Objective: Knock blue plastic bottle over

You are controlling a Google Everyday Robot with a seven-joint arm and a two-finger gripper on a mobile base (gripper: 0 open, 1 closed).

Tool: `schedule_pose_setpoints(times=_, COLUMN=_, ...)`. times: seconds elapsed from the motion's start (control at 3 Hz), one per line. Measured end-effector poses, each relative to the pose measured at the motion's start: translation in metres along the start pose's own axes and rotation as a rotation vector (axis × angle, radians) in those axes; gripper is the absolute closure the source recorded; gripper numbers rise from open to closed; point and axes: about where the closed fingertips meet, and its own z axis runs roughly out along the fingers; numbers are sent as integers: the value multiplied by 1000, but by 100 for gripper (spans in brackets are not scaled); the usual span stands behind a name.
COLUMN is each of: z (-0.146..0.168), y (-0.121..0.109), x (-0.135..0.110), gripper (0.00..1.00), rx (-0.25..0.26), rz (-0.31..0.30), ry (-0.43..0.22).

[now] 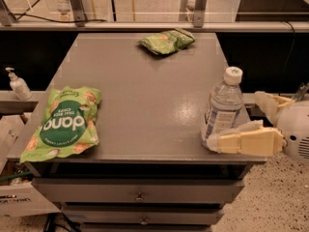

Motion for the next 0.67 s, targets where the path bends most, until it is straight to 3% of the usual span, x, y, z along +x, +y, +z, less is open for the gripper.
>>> schedule_pose_setpoints(times=0.67, z=50, y=-11, x=32, gripper=0, rx=-2, rz=17, ry=11)
